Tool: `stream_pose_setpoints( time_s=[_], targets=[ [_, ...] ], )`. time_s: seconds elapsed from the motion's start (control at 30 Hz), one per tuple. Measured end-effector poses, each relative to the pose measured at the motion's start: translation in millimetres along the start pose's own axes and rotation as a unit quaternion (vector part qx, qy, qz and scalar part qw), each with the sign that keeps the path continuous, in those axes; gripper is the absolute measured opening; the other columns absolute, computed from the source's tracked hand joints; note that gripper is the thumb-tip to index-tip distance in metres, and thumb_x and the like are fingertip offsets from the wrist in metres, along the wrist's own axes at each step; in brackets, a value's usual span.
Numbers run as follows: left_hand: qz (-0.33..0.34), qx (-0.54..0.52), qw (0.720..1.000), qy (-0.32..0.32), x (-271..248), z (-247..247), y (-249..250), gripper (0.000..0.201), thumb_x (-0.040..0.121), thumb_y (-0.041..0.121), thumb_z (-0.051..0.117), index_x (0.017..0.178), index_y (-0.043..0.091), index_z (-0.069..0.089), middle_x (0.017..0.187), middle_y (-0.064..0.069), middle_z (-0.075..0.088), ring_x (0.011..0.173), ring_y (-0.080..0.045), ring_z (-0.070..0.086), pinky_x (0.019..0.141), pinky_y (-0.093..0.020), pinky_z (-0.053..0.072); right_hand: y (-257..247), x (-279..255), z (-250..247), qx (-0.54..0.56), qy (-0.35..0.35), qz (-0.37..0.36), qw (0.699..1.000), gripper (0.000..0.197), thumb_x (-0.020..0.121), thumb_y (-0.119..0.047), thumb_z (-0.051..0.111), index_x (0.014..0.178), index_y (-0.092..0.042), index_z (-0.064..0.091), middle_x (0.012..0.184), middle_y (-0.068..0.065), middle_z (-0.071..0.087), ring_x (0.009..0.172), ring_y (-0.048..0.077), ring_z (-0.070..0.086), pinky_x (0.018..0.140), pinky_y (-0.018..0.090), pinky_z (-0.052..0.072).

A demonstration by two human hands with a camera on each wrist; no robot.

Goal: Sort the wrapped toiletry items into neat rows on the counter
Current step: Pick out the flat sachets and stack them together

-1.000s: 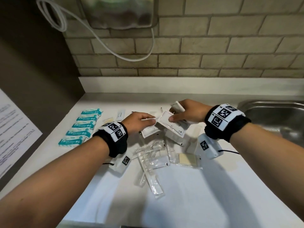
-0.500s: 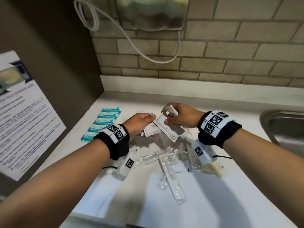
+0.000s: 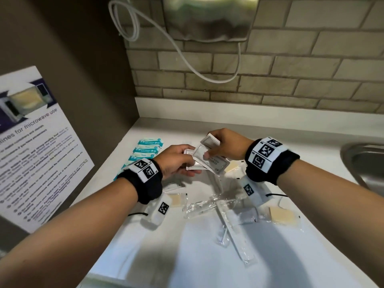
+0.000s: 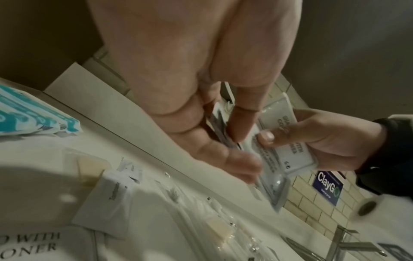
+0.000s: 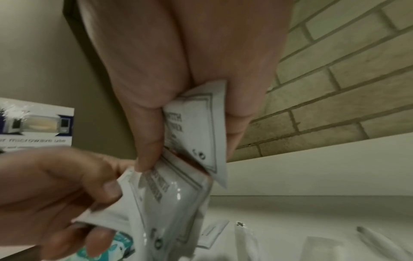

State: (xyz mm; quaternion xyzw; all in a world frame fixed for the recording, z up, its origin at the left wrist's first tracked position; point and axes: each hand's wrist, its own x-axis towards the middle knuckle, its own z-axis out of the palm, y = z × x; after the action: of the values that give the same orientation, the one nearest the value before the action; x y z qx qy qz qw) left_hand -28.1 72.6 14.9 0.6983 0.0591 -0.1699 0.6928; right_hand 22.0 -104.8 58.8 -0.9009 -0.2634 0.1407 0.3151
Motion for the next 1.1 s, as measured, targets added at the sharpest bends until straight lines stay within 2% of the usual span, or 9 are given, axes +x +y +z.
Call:
stream_pose_setpoints(
  time_s=[0.13,0.23,0.4,0.53,0.63,0.77,0.87,0.97,1.1],
  targets=[
    [-0.007,-0.024,0.999,-0.020,-0.5,-5.2,3.0,0.037,0.085,-0.009,0.031,0.112,0.005,0.051,0.099,-0.025,0.061,0.074,-0.039,0.067,0.048,-0.028,0.048,-12.3,15.3,11.2,-0.058,0.013,-0.011,0.998,0.017,0.078,-0.017,0.077,0.084,-0.014,0.062,0.079,0.001,0.066,0.072,0.017,0.057,0.058,0.020,0.043],
    [-0.013,-0.022,0.999,-0.025,0.3,-10.2,2.6,0.031,0.094,0.002,0.036,0.121,0.007,0.050,0.102,-0.017,0.059,0.074,-0.036,0.065,0.048,-0.027,0.038,-19.6,25.9,24.0,-0.100,0.001,-0.035,0.994,0.013,0.078,-0.018,0.076,0.082,-0.014,0.065,0.079,0.002,0.065,0.074,0.018,0.055,0.058,0.022,0.042],
    [-0.019,-0.003,1.000,0.012,4.5,-30.4,2.4,0.028,0.098,0.003,0.039,0.125,0.009,0.046,0.112,-0.025,0.063,0.067,-0.031,0.067,0.041,-0.023,0.043,-17.1,39.1,26.4,-0.095,0.038,-0.021,0.995,0.039,0.079,-0.044,0.074,0.105,-0.016,0.066,0.096,0.006,0.069,0.081,0.023,0.063,0.074,0.033,0.050],
    [-0.021,0.001,0.999,0.031,7.3,-45.0,-0.2,0.033,0.099,0.001,0.035,0.127,0.015,0.045,0.112,-0.030,0.064,0.063,-0.029,0.069,0.037,-0.024,0.045,-17.4,40.4,20.6,0.105,0.045,0.023,0.993,0.036,0.088,-0.044,0.063,0.095,-0.013,0.047,0.075,0.006,0.071,0.047,0.020,0.064,0.043,0.025,0.049],
    [-0.015,0.023,0.999,0.046,10.9,-50.3,-4.2,0.034,0.098,0.001,0.035,0.125,0.014,0.049,0.107,-0.024,0.069,0.059,-0.024,0.069,0.035,-0.021,0.042,-17.5,44.2,16.6,0.082,0.069,0.006,0.994,0.036,0.097,-0.044,0.049,0.081,-0.013,0.045,0.059,0.001,0.058,0.046,0.011,0.051,0.047,0.023,0.041],
    [-0.015,0.036,0.998,0.048,11.8,-54.7,-3.9,0.033,0.097,0.001,0.036,0.121,0.014,0.054,0.110,-0.022,0.068,0.064,-0.028,0.070,0.037,-0.022,0.046,-18.5,48.5,14.9,0.104,0.032,0.001,0.994,0.038,0.102,-0.032,0.045,0.067,-0.015,0.044,0.032,-0.007,0.047,0.028,0.002,0.043,0.036,0.017,0.036],
    [-0.010,0.038,0.998,0.047,11.3,-57.8,-3.0,0.031,0.096,0.001,0.037,0.119,0.013,0.055,0.113,-0.021,0.068,0.064,-0.028,0.069,0.037,-0.022,0.045,-18.6,58.4,17.2,0.109,0.035,-0.019,0.993,0.039,0.099,-0.031,0.052,0.062,-0.018,0.046,0.042,-0.009,0.047,0.039,0.004,0.041,0.050,0.023,0.037],
    [0.007,0.038,0.999,0.036,9.0,-59.3,-2.5,0.028,0.096,0.004,0.037,0.116,0.010,0.056,0.109,-0.025,0.069,0.063,-0.027,0.067,0.039,-0.022,0.042,-23.4,65.2,21.3,0.102,0.003,-0.023,0.995,0.037,0.095,-0.031,0.059,0.062,-0.017,0.051,0.047,-0.009,0.048,0.040,0.003,0.043,0.048,0.019,0.040],
    [0.038,0.008,0.999,0.031,9.3,-62.4,-3.4,0.025,0.099,0.015,0.038,0.111,0.008,0.059,0.094,-0.023,0.069,0.062,-0.030,0.066,0.042,-0.022,0.037,-34.7,74.9,35.3,0.028,-0.038,-0.033,0.998,0.035,0.089,-0.034,0.067,0.073,-0.003,0.068,0.052,-0.002,0.050,0.048,0.006,0.042,0.055,0.021,0.039]
  ],
)
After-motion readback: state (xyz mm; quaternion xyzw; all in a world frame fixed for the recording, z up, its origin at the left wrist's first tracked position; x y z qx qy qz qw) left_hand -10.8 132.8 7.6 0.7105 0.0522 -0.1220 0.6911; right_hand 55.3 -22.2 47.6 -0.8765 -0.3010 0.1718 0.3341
